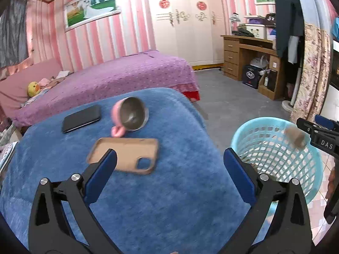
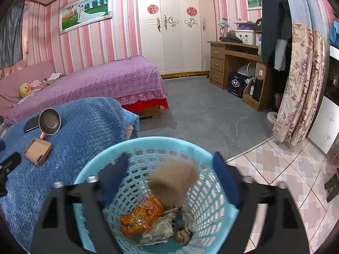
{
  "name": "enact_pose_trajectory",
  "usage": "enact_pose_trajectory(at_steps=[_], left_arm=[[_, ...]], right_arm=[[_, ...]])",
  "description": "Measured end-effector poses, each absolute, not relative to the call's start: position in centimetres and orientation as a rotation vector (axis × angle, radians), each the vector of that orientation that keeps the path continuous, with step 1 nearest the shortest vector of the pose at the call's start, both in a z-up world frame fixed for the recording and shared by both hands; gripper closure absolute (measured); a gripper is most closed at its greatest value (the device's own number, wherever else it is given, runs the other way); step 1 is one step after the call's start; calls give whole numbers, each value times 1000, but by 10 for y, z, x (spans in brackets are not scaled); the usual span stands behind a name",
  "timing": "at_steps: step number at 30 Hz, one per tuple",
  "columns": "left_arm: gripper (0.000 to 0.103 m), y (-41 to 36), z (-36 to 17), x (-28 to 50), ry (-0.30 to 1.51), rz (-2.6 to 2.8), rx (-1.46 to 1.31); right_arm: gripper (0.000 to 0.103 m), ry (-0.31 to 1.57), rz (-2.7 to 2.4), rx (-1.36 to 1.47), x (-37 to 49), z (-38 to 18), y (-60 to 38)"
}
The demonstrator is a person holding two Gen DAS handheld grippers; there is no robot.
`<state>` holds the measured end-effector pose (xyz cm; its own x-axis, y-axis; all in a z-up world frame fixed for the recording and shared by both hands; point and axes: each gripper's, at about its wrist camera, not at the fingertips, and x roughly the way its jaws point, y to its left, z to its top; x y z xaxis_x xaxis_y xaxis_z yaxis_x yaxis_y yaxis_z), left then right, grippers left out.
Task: Collect trash
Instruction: 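Open the right tool over the blue basket to drop the tube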
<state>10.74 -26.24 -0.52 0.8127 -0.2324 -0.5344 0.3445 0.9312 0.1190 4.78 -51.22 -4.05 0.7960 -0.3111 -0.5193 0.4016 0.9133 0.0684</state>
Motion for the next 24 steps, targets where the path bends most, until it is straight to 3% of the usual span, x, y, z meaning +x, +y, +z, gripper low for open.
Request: enact_pose_trajectory(at_steps=[6,15,24], left_arm=[[6,-208,5,93,535,-269,171],[6,-132,5,61,523,-144,144],[5,-96,3,31,501,-139,82]], right_arm=[[5,498,-392,188,44,-23,-493],[5,393,-357,179,22,20,-432],[5,418,-271,129,4,19,-356]])
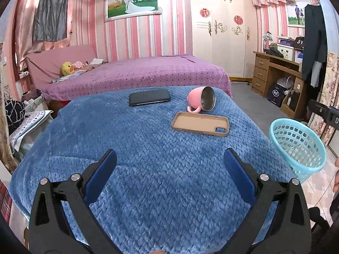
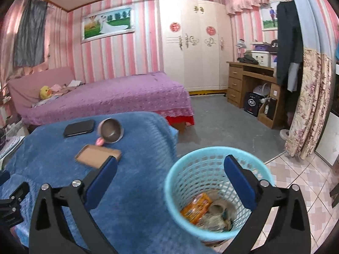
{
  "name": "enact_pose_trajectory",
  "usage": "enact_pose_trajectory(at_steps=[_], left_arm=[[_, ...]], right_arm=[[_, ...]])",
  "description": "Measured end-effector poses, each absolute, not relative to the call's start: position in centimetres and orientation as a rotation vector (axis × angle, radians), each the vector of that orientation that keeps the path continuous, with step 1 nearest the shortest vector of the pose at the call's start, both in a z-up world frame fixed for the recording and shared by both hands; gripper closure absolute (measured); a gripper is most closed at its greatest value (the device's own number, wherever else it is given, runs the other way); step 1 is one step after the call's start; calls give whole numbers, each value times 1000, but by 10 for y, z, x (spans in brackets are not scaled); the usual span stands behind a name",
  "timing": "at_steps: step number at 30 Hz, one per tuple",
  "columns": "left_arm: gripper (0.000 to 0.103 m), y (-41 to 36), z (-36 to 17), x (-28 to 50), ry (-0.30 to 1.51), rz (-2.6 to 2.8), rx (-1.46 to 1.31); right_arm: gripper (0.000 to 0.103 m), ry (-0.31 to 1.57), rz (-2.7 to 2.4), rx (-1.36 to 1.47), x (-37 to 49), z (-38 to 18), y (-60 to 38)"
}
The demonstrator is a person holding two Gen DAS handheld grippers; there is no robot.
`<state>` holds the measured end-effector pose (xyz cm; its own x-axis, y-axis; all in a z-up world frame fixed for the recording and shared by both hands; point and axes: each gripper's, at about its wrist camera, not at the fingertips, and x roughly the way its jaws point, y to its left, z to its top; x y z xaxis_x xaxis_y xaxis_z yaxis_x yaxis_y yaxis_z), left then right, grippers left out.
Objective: Collect trash
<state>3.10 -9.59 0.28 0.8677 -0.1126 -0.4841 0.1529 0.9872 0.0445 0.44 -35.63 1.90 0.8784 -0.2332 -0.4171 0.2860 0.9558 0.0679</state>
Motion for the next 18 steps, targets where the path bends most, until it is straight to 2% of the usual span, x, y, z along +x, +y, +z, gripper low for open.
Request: enact_pose_trajectory(at_steps=[18], left_arm=[[5,-86,-5,30,493,-181,37]], right_arm=[[5,437,-236,96,-31,-15,-309]])
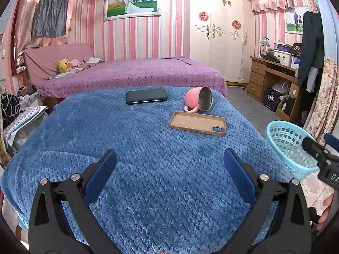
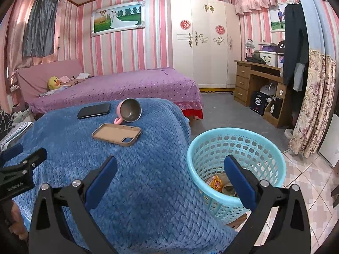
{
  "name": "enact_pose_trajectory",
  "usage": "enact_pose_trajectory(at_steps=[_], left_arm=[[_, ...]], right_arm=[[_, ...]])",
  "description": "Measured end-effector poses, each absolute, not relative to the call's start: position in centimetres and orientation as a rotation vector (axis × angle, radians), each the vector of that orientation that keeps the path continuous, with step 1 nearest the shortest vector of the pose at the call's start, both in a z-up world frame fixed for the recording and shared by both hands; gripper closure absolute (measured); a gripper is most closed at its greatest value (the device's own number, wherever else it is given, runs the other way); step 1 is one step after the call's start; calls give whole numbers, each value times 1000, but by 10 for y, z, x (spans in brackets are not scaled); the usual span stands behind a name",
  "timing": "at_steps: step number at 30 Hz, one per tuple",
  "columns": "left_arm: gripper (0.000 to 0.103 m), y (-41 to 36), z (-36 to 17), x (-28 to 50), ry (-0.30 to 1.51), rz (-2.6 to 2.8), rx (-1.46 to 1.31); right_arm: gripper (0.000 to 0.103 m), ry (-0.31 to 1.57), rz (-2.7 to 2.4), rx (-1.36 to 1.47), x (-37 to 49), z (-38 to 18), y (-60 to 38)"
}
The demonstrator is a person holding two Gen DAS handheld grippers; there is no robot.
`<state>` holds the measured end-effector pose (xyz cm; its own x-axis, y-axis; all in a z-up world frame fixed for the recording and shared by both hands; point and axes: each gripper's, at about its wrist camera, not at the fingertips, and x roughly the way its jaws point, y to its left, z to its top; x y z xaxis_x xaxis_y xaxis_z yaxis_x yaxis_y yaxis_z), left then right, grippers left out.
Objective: Collect trash
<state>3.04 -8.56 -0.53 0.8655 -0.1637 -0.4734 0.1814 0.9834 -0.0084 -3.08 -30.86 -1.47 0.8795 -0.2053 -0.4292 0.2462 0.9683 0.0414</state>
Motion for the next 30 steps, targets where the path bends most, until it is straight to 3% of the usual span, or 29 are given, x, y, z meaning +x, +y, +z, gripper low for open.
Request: enact_pose_trajectory(at_steps=[30], left_arm=[[5,-77,-4,30,461,-155,23]], right_arm=[[5,437,-232,22,-35,-17,-283]])
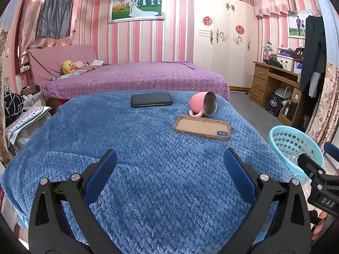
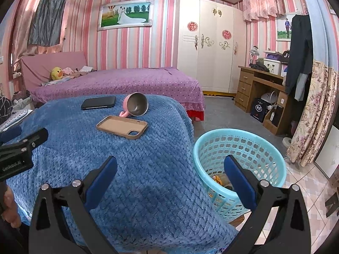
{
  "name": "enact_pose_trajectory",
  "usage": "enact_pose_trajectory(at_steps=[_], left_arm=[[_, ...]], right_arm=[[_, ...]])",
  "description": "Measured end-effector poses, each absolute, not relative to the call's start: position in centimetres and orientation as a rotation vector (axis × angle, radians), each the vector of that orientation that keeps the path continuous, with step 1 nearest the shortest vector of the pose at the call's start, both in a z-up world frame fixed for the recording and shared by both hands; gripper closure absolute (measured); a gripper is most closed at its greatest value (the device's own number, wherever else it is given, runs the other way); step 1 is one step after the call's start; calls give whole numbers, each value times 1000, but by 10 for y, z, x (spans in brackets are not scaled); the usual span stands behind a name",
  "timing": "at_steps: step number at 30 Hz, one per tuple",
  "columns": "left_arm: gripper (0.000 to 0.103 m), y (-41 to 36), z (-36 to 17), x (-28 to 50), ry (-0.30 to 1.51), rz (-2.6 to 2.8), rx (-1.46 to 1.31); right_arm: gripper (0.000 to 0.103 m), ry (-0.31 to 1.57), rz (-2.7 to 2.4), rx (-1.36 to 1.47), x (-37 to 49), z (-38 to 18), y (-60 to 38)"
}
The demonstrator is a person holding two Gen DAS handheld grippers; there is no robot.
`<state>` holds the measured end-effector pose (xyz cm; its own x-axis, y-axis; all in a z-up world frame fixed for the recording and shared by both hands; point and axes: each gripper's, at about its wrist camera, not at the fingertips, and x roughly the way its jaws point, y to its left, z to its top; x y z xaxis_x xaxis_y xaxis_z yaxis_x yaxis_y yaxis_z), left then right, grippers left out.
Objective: Collect trash
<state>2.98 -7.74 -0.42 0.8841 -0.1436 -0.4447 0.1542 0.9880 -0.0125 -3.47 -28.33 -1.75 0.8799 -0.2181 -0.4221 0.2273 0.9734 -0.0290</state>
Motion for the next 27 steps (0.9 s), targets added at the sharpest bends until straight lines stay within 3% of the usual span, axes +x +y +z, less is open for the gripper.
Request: enact_pose_trajectory(at_steps=[27], left_arm=[[5,-78,0,27,443,-165,20]], right_arm=[[5,422,-274,5,-35,-13,-288]])
